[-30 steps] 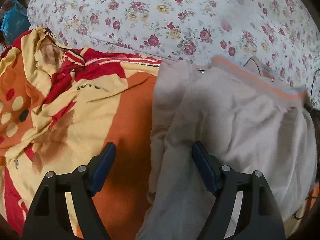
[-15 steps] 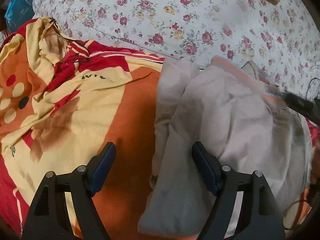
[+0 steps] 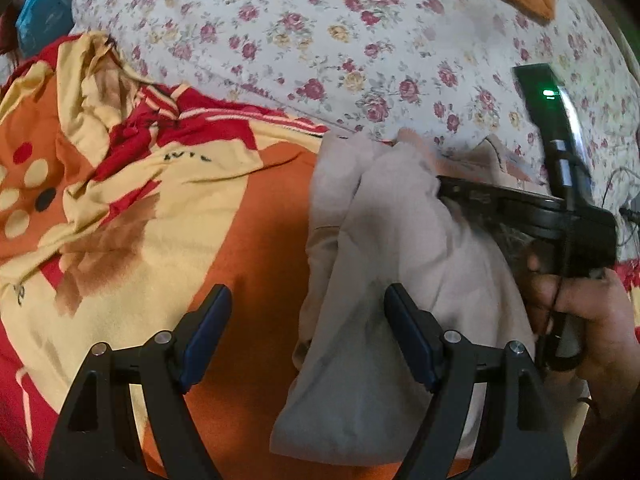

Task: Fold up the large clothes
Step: 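Lift the ribbed hem with both grippers and fold it over toward the collar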

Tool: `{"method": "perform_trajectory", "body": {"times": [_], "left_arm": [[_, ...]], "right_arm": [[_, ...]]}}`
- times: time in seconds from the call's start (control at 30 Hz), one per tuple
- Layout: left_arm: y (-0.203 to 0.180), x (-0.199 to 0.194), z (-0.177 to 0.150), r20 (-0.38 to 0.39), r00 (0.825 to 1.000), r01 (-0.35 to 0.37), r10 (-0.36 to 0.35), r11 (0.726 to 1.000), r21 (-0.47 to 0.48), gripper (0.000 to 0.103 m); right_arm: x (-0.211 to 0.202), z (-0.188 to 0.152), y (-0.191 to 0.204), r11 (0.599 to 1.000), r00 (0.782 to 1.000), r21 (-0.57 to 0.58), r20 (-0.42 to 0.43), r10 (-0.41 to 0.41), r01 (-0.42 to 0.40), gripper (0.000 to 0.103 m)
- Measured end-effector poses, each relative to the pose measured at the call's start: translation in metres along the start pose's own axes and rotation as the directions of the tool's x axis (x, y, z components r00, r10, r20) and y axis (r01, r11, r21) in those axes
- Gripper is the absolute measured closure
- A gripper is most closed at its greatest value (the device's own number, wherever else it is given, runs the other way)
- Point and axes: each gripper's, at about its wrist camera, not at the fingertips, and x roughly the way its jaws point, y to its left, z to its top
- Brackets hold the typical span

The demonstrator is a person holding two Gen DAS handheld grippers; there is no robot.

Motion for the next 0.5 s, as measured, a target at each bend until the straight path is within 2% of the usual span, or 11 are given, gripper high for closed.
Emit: {"method": "perform_trajectory", "body": {"times": [0.07,0.17,0.23,0.27,0.4,0.5], "left_arm": [[-0.004,-0.004,-0.002,0.026,0.999,-0.024,0.024,0.999,0.028,0.024],[-0.009,-0.006,-0.003,0.034,0.999,-0.035,0.034,0.998,0.056,0.024],[-0.009,-0.007,-0.004,0.04,0.999,-0.035,0.033,0.998,0.06,0.024],[-0.009,-0.008,-0.004,0.044,0.998,-0.039,0.036,0.997,0.061,0.024],[-0.013,-0.009,-0.008,0.058,0.997,-0.048,0.045,0.997,0.065,0.025],[-0.017,0.003,-0.013,0.039,0.996,-0.082,0.079,0.993,0.088,0.024]], "right_arm": [[-0.005,0.0,-0.003,1.0,1.0,0.004,0.012,0.012,-0.012,0.103],[-0.037,-0.01,-0.016,0.996,0.996,0.036,0.007,0.087,-0.087,0.089],[-0.07,-0.028,-0.035,0.993,0.995,0.053,0.012,0.101,-0.102,0.055],[-0.085,-0.038,-0.044,0.994,0.996,0.053,0.024,0.09,-0.092,0.051],[-0.132,-0.082,-0.088,0.999,0.998,0.049,0.055,-0.026,0.023,0.053],[-0.145,-0.112,-0.134,0.98,0.982,0.082,0.043,-0.183,0.179,0.053]]}}
